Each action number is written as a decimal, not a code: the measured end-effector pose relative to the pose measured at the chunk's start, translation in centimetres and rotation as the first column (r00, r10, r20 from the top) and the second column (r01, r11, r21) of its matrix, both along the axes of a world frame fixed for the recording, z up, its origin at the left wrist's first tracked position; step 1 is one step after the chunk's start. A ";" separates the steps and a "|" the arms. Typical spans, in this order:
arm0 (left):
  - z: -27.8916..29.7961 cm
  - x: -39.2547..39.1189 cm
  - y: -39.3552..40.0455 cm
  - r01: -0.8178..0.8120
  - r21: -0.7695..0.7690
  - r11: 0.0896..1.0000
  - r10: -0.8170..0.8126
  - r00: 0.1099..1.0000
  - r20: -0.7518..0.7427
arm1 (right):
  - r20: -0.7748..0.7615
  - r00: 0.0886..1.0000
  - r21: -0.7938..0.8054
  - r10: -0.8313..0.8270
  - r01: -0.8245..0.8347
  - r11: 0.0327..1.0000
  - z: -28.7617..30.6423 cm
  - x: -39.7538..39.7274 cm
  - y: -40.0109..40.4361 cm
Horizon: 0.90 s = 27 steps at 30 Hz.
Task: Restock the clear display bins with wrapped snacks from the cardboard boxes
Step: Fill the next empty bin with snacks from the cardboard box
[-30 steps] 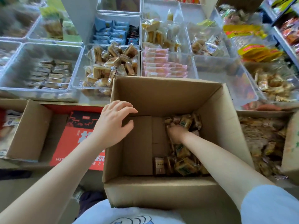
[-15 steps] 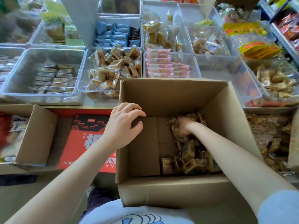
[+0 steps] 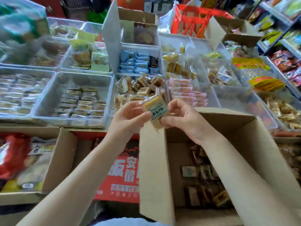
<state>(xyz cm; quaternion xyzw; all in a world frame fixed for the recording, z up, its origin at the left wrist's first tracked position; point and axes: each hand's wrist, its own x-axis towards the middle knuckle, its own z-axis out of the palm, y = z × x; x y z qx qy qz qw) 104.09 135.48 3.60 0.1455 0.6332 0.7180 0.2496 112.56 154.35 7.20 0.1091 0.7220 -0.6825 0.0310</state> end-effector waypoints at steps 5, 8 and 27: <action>-1.7 -7.9 -7.1 -0.003 -0.038 0.999 0.004 1.000 0.015 | 0.059 0.994 0.065 0.093 -0.097 0.993 -2.2 -8.4 -6.8; -3.8 -12.7 -11.2 0.023 -0.132 0.991 -0.025 1.000 -0.014 | 0.062 0.995 0.117 0.075 -0.082 0.990 -4.8 -13.4 -10.6; -20.1 -28.9 -17.8 -0.349 -0.867 0.355 -0.223 0.869 -0.441 | 0.173 0.968 0.929 0.181 -0.099 -0.357 -17.1 -39.6 -15.5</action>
